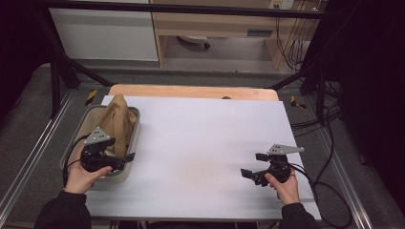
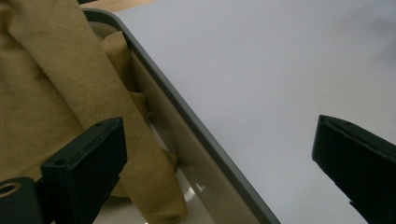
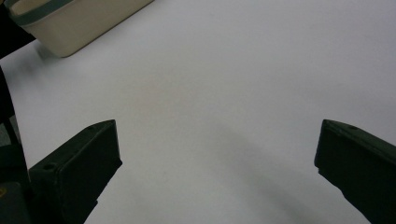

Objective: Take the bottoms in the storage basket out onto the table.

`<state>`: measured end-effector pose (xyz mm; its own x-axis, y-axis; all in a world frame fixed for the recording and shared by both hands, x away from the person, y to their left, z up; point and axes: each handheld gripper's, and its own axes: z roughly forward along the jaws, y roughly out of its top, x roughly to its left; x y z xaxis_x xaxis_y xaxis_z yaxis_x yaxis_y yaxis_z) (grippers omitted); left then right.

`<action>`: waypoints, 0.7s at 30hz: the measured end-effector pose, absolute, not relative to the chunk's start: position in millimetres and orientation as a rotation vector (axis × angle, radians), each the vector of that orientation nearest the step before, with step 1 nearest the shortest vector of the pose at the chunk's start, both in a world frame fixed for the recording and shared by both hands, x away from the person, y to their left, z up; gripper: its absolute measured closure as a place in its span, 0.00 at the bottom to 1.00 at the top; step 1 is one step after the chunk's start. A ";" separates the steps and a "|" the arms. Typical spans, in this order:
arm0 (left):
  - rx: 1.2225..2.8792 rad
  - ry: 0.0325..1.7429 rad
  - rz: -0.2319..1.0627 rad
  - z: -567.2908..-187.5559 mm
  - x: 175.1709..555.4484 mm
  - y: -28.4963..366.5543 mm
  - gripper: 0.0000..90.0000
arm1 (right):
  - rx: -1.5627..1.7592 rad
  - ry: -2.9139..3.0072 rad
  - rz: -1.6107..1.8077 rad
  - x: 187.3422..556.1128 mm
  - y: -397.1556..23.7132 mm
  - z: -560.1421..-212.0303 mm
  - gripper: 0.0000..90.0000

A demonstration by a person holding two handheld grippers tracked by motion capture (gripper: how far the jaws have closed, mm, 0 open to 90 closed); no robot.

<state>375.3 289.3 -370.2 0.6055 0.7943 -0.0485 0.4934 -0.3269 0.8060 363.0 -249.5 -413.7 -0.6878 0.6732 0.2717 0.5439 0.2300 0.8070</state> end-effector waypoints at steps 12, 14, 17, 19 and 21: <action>2.000 1.048 0.480 -370.1 380.7 295.6 0.03 | 1.176 2.355 1.453 363.3 -249.4 -413.8 0.01; 2.003 1.058 0.491 -370.2 382.2 297.1 0.03 | 1.177 2.354 1.454 363.3 -249.6 -413.6 0.01; 1.999 1.070 0.493 -370.5 383.6 298.2 0.03 | 1.173 2.355 1.457 363.5 -249.8 -413.7 0.01; 2.005 1.072 0.500 -370.3 384.1 299.0 0.03 | 1.176 2.357 1.451 363.7 -249.6 -413.9 0.01; 2.009 1.072 0.508 -369.9 384.3 299.5 0.03 | 1.171 2.360 1.449 363.7 -249.4 -414.2 0.01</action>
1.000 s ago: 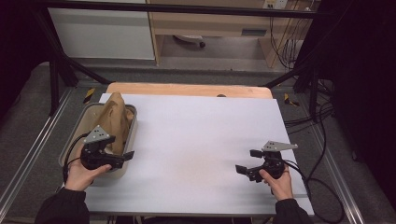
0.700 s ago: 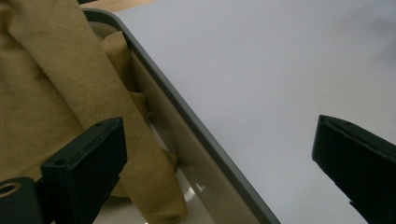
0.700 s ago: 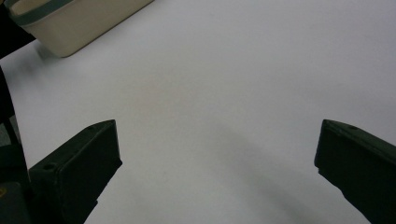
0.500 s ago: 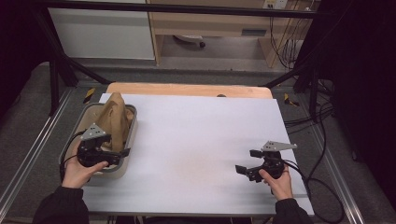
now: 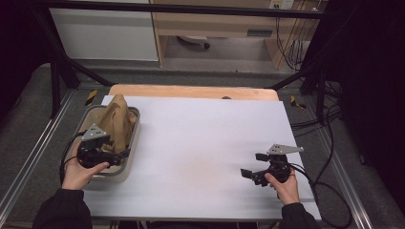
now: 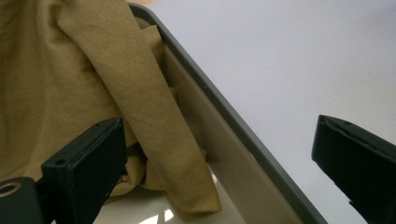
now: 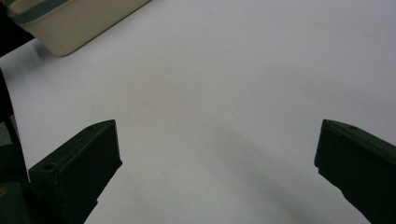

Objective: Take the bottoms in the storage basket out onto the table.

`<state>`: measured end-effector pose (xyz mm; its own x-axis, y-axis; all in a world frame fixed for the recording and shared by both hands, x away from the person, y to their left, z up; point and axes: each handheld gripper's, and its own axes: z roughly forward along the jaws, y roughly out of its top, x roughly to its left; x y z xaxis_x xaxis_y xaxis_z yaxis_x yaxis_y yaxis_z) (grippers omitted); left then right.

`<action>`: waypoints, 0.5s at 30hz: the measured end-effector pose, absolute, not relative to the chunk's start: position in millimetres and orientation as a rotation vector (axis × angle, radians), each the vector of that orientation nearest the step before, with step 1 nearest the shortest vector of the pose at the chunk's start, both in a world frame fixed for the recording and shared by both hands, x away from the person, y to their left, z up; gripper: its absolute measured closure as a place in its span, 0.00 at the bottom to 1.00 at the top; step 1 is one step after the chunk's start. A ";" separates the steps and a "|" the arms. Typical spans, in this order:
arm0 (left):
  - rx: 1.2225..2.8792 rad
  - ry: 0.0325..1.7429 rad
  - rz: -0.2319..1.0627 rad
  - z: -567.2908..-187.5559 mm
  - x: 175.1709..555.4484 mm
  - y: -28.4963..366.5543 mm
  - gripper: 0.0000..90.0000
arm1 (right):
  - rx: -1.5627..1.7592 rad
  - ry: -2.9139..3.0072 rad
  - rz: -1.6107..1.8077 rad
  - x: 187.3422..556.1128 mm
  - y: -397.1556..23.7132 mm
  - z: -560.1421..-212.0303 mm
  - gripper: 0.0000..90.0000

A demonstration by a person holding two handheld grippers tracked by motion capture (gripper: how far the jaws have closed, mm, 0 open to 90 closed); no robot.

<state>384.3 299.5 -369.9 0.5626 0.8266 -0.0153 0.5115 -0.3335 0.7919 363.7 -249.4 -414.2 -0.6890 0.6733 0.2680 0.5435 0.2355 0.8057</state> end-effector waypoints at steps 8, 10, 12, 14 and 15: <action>2.010 1.086 0.528 -368.2 388.5 302.9 0.03 | 1.166 2.366 1.445 364.2 -249.2 -414.7 0.01; 2.011 1.087 0.530 -368.2 388.8 303.1 0.03 | 1.168 2.368 1.442 364.1 -249.1 -414.7 0.01; 2.018 1.086 0.534 -368.0 389.3 303.4 0.03 | 1.165 2.370 1.438 364.2 -249.0 -415.0 0.01; 2.017 1.086 0.529 -367.5 389.5 303.6 0.03 | 1.169 2.366 1.440 363.8 -248.9 -414.8 0.01; 2.020 1.082 0.536 -366.3 389.9 304.3 0.03 | 1.171 2.365 1.440 363.6 -248.8 -414.7 0.01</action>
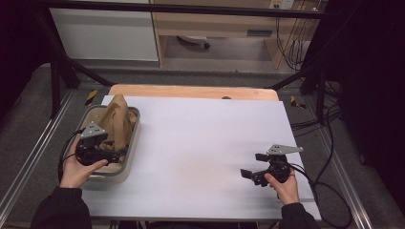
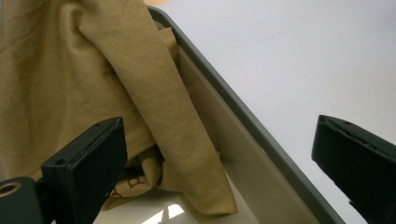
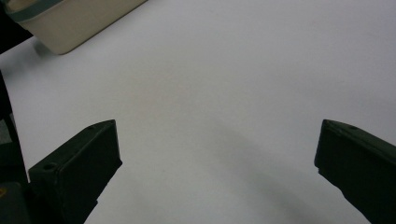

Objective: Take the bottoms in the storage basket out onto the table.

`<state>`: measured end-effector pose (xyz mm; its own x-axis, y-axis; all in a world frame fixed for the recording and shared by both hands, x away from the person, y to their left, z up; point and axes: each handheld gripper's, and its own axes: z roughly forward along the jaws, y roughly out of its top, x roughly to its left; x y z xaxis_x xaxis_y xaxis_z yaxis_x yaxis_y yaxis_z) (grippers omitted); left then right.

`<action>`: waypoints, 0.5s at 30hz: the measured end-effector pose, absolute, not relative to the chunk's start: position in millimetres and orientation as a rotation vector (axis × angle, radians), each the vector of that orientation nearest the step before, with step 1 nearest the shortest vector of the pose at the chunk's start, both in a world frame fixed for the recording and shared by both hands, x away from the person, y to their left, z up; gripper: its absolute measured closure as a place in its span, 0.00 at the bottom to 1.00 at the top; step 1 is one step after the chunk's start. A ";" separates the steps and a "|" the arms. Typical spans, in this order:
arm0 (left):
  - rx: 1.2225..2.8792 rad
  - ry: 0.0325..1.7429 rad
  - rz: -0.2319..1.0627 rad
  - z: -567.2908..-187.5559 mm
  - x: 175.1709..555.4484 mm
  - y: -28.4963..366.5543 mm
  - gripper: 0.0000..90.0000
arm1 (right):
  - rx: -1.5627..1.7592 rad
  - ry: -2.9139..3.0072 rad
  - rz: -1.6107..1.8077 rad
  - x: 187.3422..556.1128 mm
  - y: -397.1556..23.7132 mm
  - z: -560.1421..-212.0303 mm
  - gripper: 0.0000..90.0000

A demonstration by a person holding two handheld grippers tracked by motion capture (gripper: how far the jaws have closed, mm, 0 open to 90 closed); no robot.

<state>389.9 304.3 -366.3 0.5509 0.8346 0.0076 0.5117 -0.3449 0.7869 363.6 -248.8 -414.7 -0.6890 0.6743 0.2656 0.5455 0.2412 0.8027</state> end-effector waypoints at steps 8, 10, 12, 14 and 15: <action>2.015 1.081 0.536 -362.4 391.3 305.8 0.03 | 1.170 2.366 1.433 363.7 -248.5 -415.2 0.01; 2.018 1.081 0.539 -361.8 392.0 305.6 0.03 | 1.171 2.364 1.435 363.6 -248.6 -415.1 0.01; 2.017 1.082 0.535 -361.7 392.2 305.5 0.03 | 1.173 2.364 1.437 363.5 -248.7 -414.9 0.01; 2.016 1.084 0.541 -360.4 392.5 306.2 0.03 | 1.172 2.363 1.435 363.4 -248.9 -414.7 0.01; 2.014 1.085 0.541 -360.2 392.7 306.3 0.03 | 1.171 2.363 1.435 363.4 -249.0 -414.6 0.01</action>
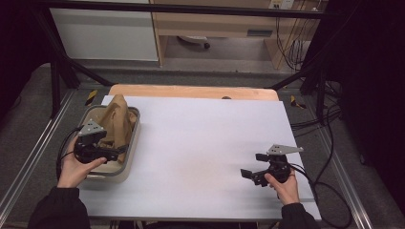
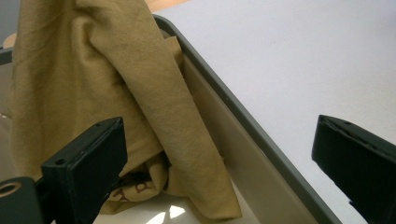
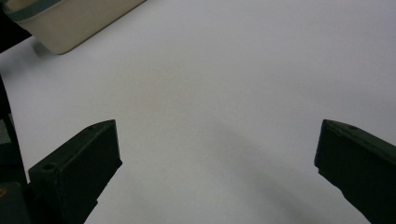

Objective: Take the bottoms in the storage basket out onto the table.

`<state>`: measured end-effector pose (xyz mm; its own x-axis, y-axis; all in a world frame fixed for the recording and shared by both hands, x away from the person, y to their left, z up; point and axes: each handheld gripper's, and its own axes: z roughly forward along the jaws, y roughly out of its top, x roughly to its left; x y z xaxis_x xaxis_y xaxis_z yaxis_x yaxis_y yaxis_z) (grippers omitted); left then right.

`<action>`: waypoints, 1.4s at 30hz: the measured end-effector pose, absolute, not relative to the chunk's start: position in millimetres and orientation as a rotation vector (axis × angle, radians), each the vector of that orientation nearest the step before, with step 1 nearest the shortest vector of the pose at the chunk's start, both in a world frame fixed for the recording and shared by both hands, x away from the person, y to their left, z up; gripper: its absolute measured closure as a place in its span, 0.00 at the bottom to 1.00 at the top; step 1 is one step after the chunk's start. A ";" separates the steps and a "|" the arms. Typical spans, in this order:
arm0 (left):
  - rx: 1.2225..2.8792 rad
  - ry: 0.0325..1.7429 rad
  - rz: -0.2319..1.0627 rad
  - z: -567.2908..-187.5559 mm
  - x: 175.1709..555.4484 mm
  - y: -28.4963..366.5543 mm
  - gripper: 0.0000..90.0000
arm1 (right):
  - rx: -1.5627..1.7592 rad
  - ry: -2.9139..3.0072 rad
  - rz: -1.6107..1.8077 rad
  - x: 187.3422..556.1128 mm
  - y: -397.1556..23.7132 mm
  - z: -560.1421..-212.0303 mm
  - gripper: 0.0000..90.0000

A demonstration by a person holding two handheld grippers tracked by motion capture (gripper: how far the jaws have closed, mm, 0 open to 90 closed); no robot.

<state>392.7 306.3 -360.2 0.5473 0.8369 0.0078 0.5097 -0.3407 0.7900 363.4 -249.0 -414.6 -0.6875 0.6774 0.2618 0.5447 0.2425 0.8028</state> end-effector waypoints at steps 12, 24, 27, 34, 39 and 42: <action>2.021 1.088 0.535 -356.4 398.7 306.3 0.03 | 1.172 2.374 1.417 363.6 -248.0 -416.0 0.01; 2.033 1.093 0.553 -350.6 407.1 308.7 0.03 | 1.176 2.369 1.417 363.5 -248.1 -415.8 0.01; 2.033 1.098 0.557 -349.4 409.4 309.3 0.03 | 1.176 2.370 1.416 363.6 -248.1 -415.8 0.01; 2.045 1.128 0.577 -345.7 419.2 313.7 0.03 | 1.177 2.370 1.414 363.6 -248.0 -415.9 0.01; 2.044 1.140 0.594 -345.0 423.6 314.8 0.03 | 1.175 2.373 1.412 363.6 -247.9 -416.1 0.01; 2.052 1.142 0.603 -344.7 425.6 314.4 0.03 | 1.174 2.372 1.413 363.6 -248.1 -416.0 0.01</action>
